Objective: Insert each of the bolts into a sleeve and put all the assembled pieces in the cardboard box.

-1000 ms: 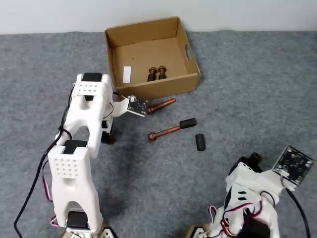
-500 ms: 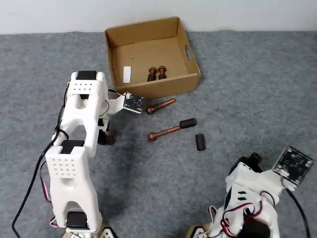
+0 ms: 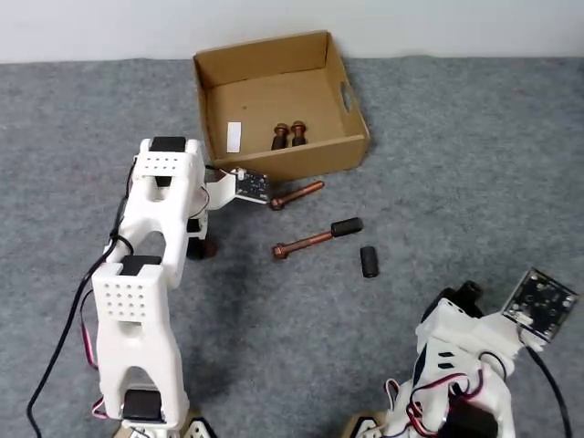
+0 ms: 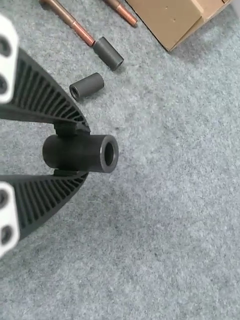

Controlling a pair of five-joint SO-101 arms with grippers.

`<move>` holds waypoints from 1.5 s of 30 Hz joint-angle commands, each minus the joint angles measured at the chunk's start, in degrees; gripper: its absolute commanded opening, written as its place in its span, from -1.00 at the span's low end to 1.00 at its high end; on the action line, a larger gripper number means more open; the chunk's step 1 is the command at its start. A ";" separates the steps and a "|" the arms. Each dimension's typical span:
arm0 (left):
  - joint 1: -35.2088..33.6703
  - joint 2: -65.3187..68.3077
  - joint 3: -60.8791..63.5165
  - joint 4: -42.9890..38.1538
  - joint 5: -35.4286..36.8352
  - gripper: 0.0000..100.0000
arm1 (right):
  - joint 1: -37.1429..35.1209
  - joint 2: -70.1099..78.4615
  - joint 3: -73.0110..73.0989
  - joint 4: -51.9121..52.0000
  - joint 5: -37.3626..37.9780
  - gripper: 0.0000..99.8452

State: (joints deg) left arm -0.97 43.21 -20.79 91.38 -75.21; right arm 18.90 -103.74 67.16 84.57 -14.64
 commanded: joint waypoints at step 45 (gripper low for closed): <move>5.27 -108.31 53.58 -13.89 86.86 -0.99 | -46.11 -0.22 -1.58 -1.45 0.70 -0.98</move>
State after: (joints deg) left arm 3.60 -54.02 28.62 83.91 9.54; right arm -23.74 -104.44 67.16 84.57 -14.64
